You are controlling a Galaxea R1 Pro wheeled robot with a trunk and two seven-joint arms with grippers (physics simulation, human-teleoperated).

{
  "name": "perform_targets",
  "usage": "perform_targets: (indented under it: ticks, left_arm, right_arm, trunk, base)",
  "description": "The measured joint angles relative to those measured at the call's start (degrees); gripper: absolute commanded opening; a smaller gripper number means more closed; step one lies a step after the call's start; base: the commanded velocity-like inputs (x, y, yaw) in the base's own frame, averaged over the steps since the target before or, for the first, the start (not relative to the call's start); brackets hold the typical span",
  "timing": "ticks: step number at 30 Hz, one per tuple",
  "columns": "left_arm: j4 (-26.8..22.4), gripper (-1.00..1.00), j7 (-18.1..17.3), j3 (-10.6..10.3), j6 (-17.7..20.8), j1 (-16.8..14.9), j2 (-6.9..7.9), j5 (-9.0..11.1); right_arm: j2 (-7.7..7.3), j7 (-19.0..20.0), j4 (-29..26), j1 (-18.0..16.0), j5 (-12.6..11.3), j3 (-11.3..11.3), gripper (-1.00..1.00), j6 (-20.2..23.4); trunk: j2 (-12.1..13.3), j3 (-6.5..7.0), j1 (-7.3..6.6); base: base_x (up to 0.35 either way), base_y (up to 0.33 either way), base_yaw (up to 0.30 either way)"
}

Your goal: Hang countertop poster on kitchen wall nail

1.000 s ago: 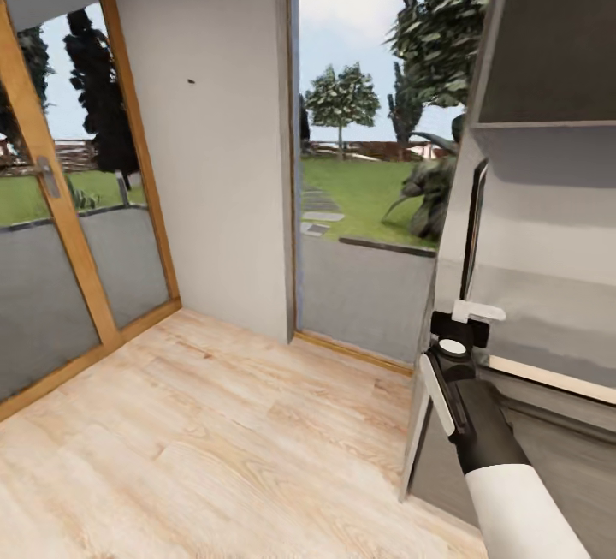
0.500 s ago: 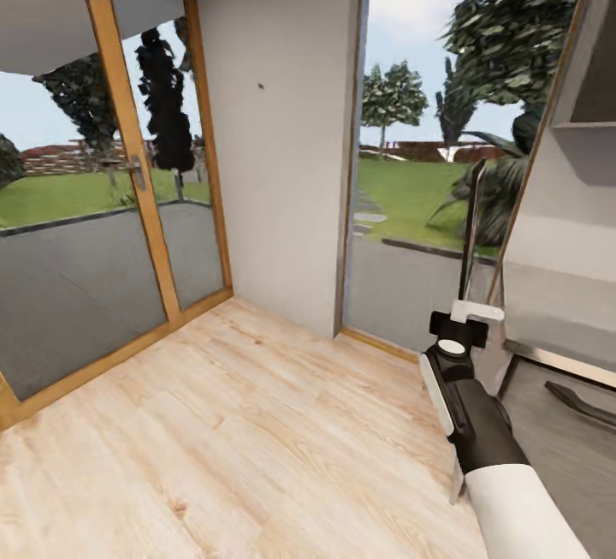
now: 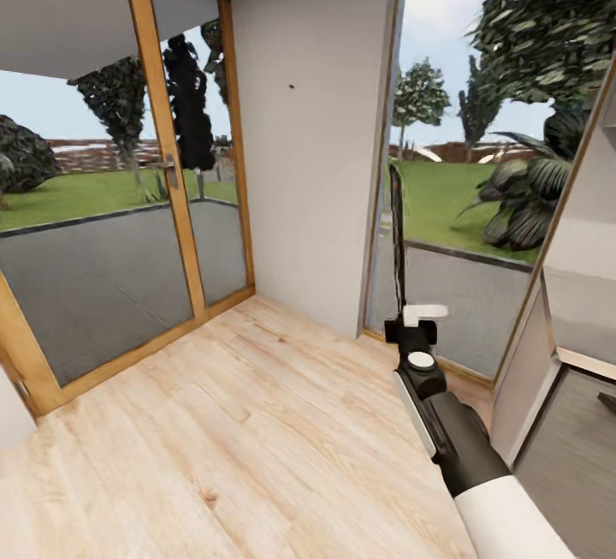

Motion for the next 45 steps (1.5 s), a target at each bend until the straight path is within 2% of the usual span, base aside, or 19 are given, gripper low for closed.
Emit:
perform_targets:
  ticks: [1, 2, 3, 4, 7, 9, 10, 11, 12, 15, 19, 20, 24, 45]
  left_arm:
    - [0.0, 1.0, 0.0, 0.0, 0.0, 0.0, 0.0, 0.0]
    - [0.0, 1.0, 0.0, 0.0, 0.0, 0.0, 0.0, 0.0]
    - [0.0, 1.0, 0.0, 0.0, 0.0, 0.0, 0.0, 0.0]
    - [0.0, 1.0, 0.0, 0.0, 0.0, 0.0, 0.0, 0.0]
    - [0.0, 1.0, 0.0, -0.1, 0.0, 0.0, 0.0, 0.0]
    - [0.0, 1.0, 0.0, -0.1, 0.0, 0.0, 0.0, 0.0]
    - [0.0, 1.0, 0.0, -0.1, 0.0, 0.0, 0.0, 0.0]
    - [0.0, 1.0, 0.0, -0.1, 0.0, 0.0, 0.0, 0.0]
    - [0.0, 1.0, 0.0, -0.1, 0.0, 0.0, 0.0, 0.0]
    - [0.0, 1.0, 0.0, -0.1, -0.1, 0.0, 0.0, 0.0]
    - [0.0, 1.0, -0.1, -0.1, -1.0, 0.0, 0.0, 0.0]
    - [0.0, 1.0, -0.2, -0.1, -1.1, 0.0, 0.0, 0.0]
    - [0.0, 1.0, -0.2, -0.1, -1.2, 0.0, 0.0, 0.0]
    - [0.0, 1.0, -0.2, -0.1, -1.2, 0.0, 0.0, 0.0]
  right_arm:
    - [-0.08, 2.0, -0.1, 0.4, -0.1, 0.0, -1.0, 0.0]
    - [-0.36, 7.0, -0.2, 1.2, -0.4, -0.1, -1.0, -0.2]
    - [-0.63, 8.6, -0.3, 1.5, -0.2, -0.2, -1.0, -0.1]
    - [-1.76, 12.9, -0.5, 2.6, -0.5, -0.4, -1.0, -0.3]
    - [-3.27, 20.2, -1.5, 4.9, -0.5, -1.0, -1.0, -0.5]
    - [-4.21, 26.6, -2.1, 6.3, -0.4, -3.1, -1.0, -1.6]
    - [-4.56, 31.7, -2.4, 7.4, -0.4, -5.5, -1.0, -2.8]
    - [-4.71, 34.5, -2.5, 8.0, -0.4, -6.9, -1.0, -3.3]
    - [-4.95, 42.8, -2.7, 9.8, -0.3, -11.3, -1.0, -4.5]
    - [-5.13, 51.5, -2.8, 11.5, -0.3, -15.5, -1.0, -5.2]
    - [-5.37, 71.7, -2.9, 15.8, 0.1, -24.5, -1.0, -6.0]
    - [-5.4, 74.0, -3.1, 16.4, 0.1, -25.6, -1.0, -6.4]
    - [-5.42, 77.2, -2.7, 17.4, 0.4, -27.4, -1.0, -7.8]
    - [-5.42, 77.3, -2.5, 17.5, 1.2, -27.6, -1.0, -8.0]
  trunk:
    - [0.0, 0.0, 0.0]
    - [0.0, 0.0, 0.0]
    - [0.0, 0.0, 0.0]
    - [0.0, 0.0, 0.0]
    - [0.0, 0.0, 0.0]
    - [0.0, 0.0, 0.0]
    - [0.0, 0.0, 0.0]
    - [0.0, 0.0, 0.0]
    - [0.0, -0.01, 0.0]
    - [0.0, 0.0, 0.0]
    - [0.0, -0.01, 0.0]
    - [0.0, 0.0, 0.0]
    - [0.0, 0.0, -0.01]
    - [0.0, 0.0, -0.03]
  base:
    - [0.0, 0.009, 0.003]
    - [0.0, 0.007, 0.002]
    - [0.0, 0.004, 0.001]
    - [0.0, 0.003, 0.001]
    - [0.0, 0.002, 0.0]
    - [0.0, 0.0, 0.0]
    - [0.0, 0.0, 0.0]
    - [0.0, 0.0, 0.0]
    - [0.0, 0.0, 0.0]
    - [0.0, 0.0, 0.0]
    - [0.0, 0.0, 0.0]
    - [0.0, 0.0, 0.0]
    - [0.062, 0.054, 0.0]
    - [0.225, 0.241, -0.012]
